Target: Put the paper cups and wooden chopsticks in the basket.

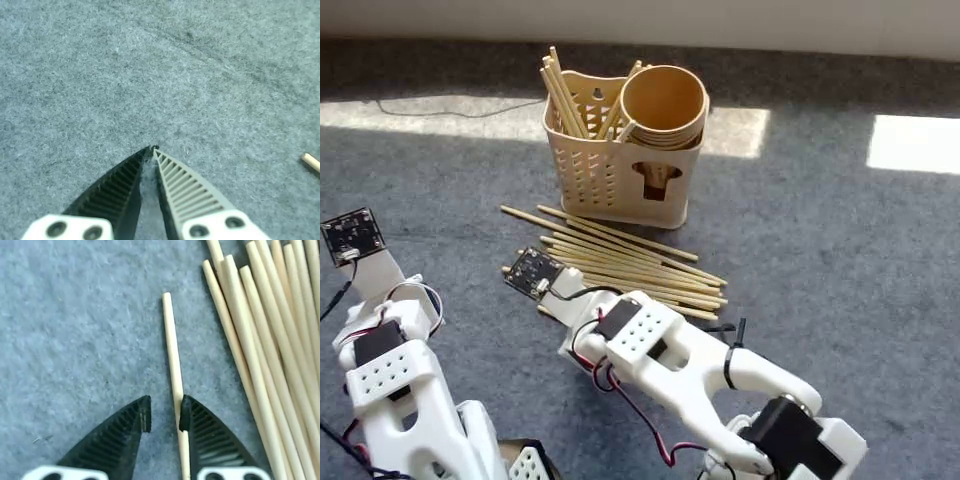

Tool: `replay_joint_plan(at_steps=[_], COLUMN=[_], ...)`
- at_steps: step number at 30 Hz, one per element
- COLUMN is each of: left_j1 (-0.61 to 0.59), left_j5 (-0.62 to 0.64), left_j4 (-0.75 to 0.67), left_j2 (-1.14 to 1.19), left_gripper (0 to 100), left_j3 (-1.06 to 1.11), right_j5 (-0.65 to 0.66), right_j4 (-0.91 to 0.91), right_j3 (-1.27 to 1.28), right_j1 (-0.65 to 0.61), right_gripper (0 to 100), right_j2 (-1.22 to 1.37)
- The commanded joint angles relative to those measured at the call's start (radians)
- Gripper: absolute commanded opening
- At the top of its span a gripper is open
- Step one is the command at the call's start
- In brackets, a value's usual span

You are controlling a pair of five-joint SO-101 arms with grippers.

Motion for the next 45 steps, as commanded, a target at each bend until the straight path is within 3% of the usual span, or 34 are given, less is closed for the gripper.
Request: replay_joint_plan(at_steps=[1, 4, 9, 21, 29, 42, 45], left_j1=[-0.010, -0.010, -0.010, -0.010, -0.010, -0.007, -0.007], left_j5=[-0.008, -0.008, -0.008, -0.009, -0.009, -0.009, -0.009], left_j4=[-0.017, -0.017, -0.017, -0.017, -0.017, -0.017, -0.017], left_j2=[-0.012, -0.012, -0.012, -0.012, -0.012, -0.012, -0.012], left_gripper=[0, 0, 0, 0, 0, 0, 0], left_j3=[-0.007, -0.007, -0.007, -0.007, -0.007, -0.007, -0.007], right_j5=[0.012, 0.014, 0.124, 0.137, 0.124, 0.060, -0.037], right_j4=[0.004, 0.005, 0.005, 0.332, 0.427, 0.423, 0.423], right_j3=[-0.062, -0.082, -0.090, -0.243, -0.320, -0.225, -0.223], right_j1=[0.018, 0.042, 0.044, 0.048, 0.048, 0.084, 0.082], right_gripper=[10.8, 10.3, 0.2, 0.5, 0.5, 0.5, 0.5], right_j2=[0.041, 0.096, 0.150, 0.147, 0.142, -0.311, -0.409])
